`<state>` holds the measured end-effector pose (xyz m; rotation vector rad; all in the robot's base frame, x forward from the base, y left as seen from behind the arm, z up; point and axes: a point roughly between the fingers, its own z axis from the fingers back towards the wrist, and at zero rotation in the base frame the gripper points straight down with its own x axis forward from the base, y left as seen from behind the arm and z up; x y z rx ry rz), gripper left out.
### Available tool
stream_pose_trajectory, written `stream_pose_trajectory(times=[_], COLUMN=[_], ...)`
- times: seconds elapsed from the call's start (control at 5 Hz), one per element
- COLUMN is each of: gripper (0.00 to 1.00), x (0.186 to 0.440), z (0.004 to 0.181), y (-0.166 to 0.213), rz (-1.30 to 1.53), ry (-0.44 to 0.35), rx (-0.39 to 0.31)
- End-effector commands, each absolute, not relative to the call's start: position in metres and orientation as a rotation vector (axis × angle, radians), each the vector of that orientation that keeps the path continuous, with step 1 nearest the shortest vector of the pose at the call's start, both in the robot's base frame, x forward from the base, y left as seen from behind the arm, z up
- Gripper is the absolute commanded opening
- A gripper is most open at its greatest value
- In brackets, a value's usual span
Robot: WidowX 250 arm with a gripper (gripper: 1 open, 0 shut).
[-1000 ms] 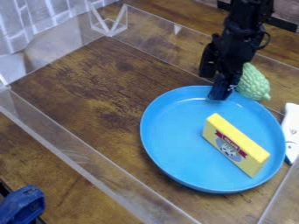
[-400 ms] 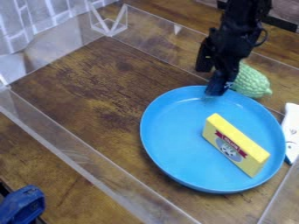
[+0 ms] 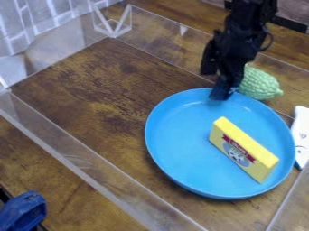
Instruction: Put the green object in the blue tray
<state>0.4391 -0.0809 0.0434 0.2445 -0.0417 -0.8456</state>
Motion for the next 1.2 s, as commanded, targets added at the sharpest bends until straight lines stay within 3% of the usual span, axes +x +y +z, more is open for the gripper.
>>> stream_pose_trajectory(times=[0.0, 1.0], gripper=[1.0, 1.0], x=[0.4457, 0.4448], z=[0.0969, 0.0999], y=[-0.095, -0.0979], rz=[-0.853, -0.846], ry=[-0.212, -0.31], rx=[0.272, 0.317])
